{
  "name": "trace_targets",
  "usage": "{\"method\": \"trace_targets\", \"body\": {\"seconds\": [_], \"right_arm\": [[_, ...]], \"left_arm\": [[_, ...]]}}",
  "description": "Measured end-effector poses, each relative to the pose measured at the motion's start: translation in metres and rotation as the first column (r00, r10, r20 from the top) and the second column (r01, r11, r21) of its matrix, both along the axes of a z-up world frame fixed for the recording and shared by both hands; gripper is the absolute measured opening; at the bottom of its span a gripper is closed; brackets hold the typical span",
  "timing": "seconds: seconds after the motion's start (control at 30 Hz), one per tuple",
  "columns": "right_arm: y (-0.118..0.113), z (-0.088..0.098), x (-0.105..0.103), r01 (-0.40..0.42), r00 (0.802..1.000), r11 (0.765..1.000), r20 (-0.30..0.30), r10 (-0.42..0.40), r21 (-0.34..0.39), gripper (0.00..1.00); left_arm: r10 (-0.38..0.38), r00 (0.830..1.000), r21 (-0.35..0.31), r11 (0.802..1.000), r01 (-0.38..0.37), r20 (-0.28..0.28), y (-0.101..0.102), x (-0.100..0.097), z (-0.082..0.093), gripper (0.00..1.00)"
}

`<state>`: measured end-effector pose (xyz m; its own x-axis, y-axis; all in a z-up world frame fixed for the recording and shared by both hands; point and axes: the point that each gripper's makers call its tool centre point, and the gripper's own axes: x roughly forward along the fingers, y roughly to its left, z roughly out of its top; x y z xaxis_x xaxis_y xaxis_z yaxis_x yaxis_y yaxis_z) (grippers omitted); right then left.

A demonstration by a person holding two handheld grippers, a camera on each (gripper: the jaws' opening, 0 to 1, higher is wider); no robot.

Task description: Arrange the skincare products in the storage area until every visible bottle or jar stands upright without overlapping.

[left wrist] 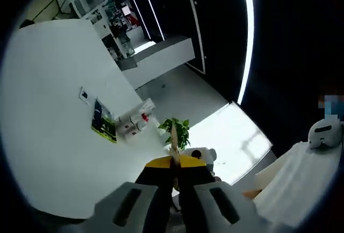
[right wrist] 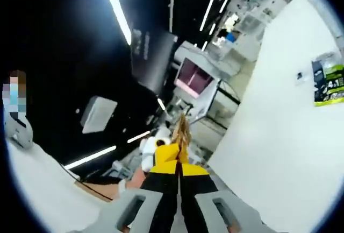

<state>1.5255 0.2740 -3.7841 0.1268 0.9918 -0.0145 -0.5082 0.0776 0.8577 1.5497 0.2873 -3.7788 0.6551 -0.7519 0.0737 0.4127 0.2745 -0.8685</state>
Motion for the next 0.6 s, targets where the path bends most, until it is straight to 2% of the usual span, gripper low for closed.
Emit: {"method": "trace_targets", "body": {"seconds": [0.13, 0.23, 0.43, 0.53, 0.6], "right_arm": [[-0.009, -0.003, -0.004, -0.077, 0.997, 0.995, 0.019, 0.079, -0.065, 0.0], [-0.014, -0.003, -0.009, -0.154, 0.988, 0.984, -0.01, 0.154, -0.088, 0.0], [-0.021, -0.001, -0.009, -0.212, 0.976, 0.97, 0.032, 0.218, -0.121, 0.0], [-0.024, -0.001, -0.004, -0.206, 0.977, 0.971, 0.036, 0.211, -0.119, 0.0], [-0.025, 0.013, 0.009, -0.128, 0.991, 0.992, -0.032, 0.128, -0.011, 0.0]], "left_arm": [[-0.013, 1.0, 0.021, 1.0, 0.013, -0.01, -0.002, -0.001, -0.005, 0.0], [-0.009, 1.0, 0.022, 1.0, 0.009, 0.001, -0.001, -0.001, -0.004, 0.0], [-0.041, 0.999, 0.016, 0.999, 0.041, 0.001, -0.007, -0.005, -0.003, 0.0], [-0.051, 0.999, 0.011, 0.999, 0.051, 0.01, -0.009, -0.007, 0.0, 0.0], [-0.062, 0.997, 0.009, 0.998, 0.062, 0.034, -0.011, -0.009, 0.005, 0.0]]}}
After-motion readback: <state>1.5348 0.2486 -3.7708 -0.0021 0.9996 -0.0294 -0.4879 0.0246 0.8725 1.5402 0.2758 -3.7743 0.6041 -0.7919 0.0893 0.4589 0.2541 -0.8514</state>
